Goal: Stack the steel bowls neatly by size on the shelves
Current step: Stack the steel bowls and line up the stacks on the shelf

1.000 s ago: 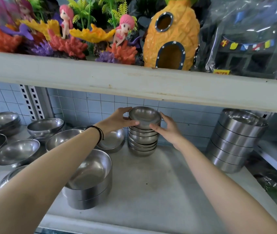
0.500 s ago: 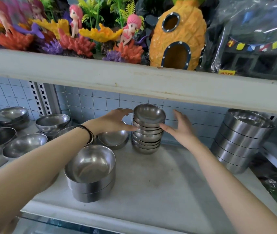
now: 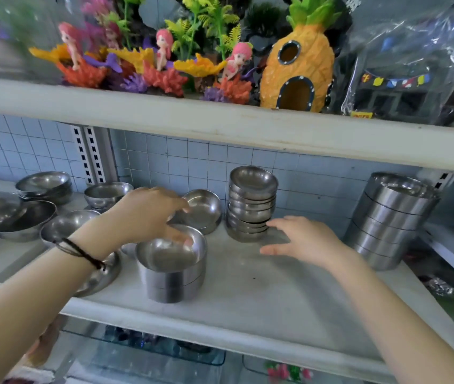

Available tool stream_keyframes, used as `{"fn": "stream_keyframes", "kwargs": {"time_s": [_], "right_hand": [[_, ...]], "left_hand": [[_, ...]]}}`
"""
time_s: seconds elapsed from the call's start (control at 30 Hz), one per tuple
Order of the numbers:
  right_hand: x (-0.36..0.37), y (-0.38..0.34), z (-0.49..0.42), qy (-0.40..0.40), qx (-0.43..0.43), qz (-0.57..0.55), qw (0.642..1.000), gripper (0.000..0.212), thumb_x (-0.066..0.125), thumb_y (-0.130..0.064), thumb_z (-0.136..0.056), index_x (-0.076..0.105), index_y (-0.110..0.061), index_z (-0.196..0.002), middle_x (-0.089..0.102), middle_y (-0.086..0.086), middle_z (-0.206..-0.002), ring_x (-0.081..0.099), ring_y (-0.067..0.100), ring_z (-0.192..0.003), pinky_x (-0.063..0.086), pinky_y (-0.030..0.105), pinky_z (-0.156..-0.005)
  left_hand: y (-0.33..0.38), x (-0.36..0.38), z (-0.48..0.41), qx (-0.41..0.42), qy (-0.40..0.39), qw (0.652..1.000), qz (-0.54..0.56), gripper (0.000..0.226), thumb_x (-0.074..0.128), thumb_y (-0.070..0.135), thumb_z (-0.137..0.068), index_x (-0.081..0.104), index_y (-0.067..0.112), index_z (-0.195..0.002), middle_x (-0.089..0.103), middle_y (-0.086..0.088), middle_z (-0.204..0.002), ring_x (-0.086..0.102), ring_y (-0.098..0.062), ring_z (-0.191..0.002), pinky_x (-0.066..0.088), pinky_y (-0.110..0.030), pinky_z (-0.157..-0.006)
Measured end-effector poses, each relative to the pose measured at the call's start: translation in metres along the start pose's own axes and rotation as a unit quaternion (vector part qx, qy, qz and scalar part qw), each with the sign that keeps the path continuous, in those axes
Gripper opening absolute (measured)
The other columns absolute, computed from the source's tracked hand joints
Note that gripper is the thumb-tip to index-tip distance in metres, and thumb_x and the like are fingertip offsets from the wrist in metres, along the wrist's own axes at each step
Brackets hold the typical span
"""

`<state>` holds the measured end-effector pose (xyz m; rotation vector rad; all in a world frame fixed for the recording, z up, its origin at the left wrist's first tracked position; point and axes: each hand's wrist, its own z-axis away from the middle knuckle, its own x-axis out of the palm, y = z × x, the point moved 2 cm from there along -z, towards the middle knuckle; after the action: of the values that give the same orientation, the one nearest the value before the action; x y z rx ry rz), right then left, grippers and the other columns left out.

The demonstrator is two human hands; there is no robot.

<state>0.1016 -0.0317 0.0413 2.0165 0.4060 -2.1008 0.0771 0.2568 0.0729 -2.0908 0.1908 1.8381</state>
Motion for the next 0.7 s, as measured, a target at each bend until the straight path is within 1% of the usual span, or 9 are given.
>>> {"fn": "stream_keyframes", "kwargs": {"time_s": [0.1, 0.2, 0.27, 0.33, 0.43, 0.47, 0.53, 0.6, 0.7], "right_hand": [[0.001, -0.026, 0.018, 0.000, -0.008, 0.032, 0.999, 0.080, 0.052, -0.079, -0.077, 0.044, -0.035, -0.143, 0.051, -0.008, -0.140, 0.051, 0.019, -0.127, 0.046, 0.034, -0.087], [0.004, -0.055, 0.035, -0.022, 0.004, 0.046, 0.999, 0.081, 0.050, -0.080, -0.077, 0.048, -0.030, -0.141, 0.053, -0.006, -0.136, 0.052, 0.021, -0.124, 0.044, 0.033, -0.084], [0.009, -0.076, 0.043, -0.028, 0.001, 0.031, 0.999, 0.090, 0.043, -0.088, -0.069, 0.058, -0.023, -0.129, 0.059, -0.002, -0.125, 0.057, 0.022, -0.113, 0.050, 0.035, -0.085], [0.013, -0.097, 0.050, -0.027, 0.000, 0.003, 1.000, 0.102, 0.033, -0.095, -0.058, 0.062, -0.016, -0.117, 0.060, 0.001, -0.109, 0.059, 0.023, -0.100, 0.052, 0.039, -0.083], [0.021, -0.124, 0.057, -0.004, -0.002, -0.040, 0.999, 0.111, 0.026, -0.098, -0.053, 0.058, -0.016, -0.120, 0.055, -0.002, -0.101, 0.058, 0.020, -0.094, 0.053, 0.040, -0.081], [0.022, -0.135, 0.060, 0.001, -0.002, -0.054, 0.999, 0.104, 0.032, -0.095, -0.059, 0.054, -0.019, -0.127, 0.055, -0.004, -0.105, 0.057, 0.019, -0.098, 0.052, 0.038, -0.082], [0.025, -0.152, 0.061, 0.008, -0.006, -0.089, 0.996, 0.093, 0.048, -0.083, -0.073, 0.037, -0.027, -0.146, 0.053, -0.003, -0.128, 0.053, 0.018, -0.115, 0.050, 0.035, -0.088], [0.028, -0.164, 0.060, 0.023, -0.007, -0.111, 0.994, 0.100, 0.055, -0.075, -0.079, 0.017, -0.024, -0.156, 0.033, -0.001, -0.155, 0.039, 0.018, -0.138, 0.043, 0.038, -0.104], [0.038, -0.171, 0.052, 0.044, 0.009, -0.154, 0.987, 0.113, 0.058, -0.073, -0.078, -0.002, -0.018, -0.158, 0.003, -0.004, -0.166, 0.014, 0.015, -0.151, 0.026, 0.036, -0.117]], "left_hand": [[-0.006, -0.003, 0.036, 0.005, 0.017, 0.999, -0.046, 0.075, 0.038, 0.086, -0.067, 0.051, 0.038, -0.122, 0.056, 0.017, -0.111, 0.055, -0.011, -0.112, 0.043, -0.028, -0.080], [-0.020, -0.002, 0.074, -0.001, 0.040, 0.997, -0.064, 0.082, 0.029, 0.092, -0.066, 0.049, 0.040, -0.126, 0.060, 0.016, -0.118, 0.057, -0.011, -0.111, 0.046, -0.029, -0.080], [-0.032, 0.007, 0.094, -0.014, 0.018, 0.997, -0.079, 0.071, 0.039, 0.087, -0.070, 0.053, 0.039, -0.121, 0.060, 0.015, -0.117, 0.057, -0.011, -0.110, 0.048, -0.030, -0.086], [-0.043, 0.022, 0.110, -0.020, 0.000, 0.996, -0.082, 0.065, 0.044, 0.083, -0.073, 0.056, 0.037, -0.116, 0.059, 0.015, -0.112, 0.056, -0.010, -0.108, 0.047, -0.028, -0.083], [-0.050, 0.038, 0.125, -0.027, -0.011, 0.999, -0.034, 0.066, 0.045, 0.081, -0.075, 0.055, 0.033, -0.118, 0.056, 0.014, -0.116, 0.055, -0.011, -0.109, 0.048, -0.028, -0.081], [-0.050, 0.044, 0.127, -0.029, -0.014, 0.999, -0.018, 0.068, 0.045, 0.080, -0.076, 0.053, 0.030, -0.122, 0.055, 0.012, -0.120, 0.055, -0.012, -0.111, 0.048, -0.029, -0.083], [-0.049, 0.056, 0.129, -0.042, -0.023, 0.998, 0.032, 0.076, 0.047, 0.079, -0.076, 0.048, 0.026, -0.130, 0.053, 0.009, -0.128, 0.054, -0.015, -0.114, 0.050, -0.032, -0.085], [-0.046, 0.067, 0.127, -0.059, -0.024, 0.993, 0.097, 0.085, 0.049, 0.078, -0.075, 0.040, 0.024, -0.140, 0.047, 0.007, -0.139, 0.049, -0.017, -0.122, 0.049, -0.034, -0.089], [-0.039, 0.080, 0.120, -0.080, -0.011, 0.982, 0.172, 0.099, 0.052, 0.074, -0.077, 0.016, 0.022, -0.153, 0.031, 0.006, -0.154, 0.037, -0.017, -0.136, 0.044, -0.033, -0.093]]}}
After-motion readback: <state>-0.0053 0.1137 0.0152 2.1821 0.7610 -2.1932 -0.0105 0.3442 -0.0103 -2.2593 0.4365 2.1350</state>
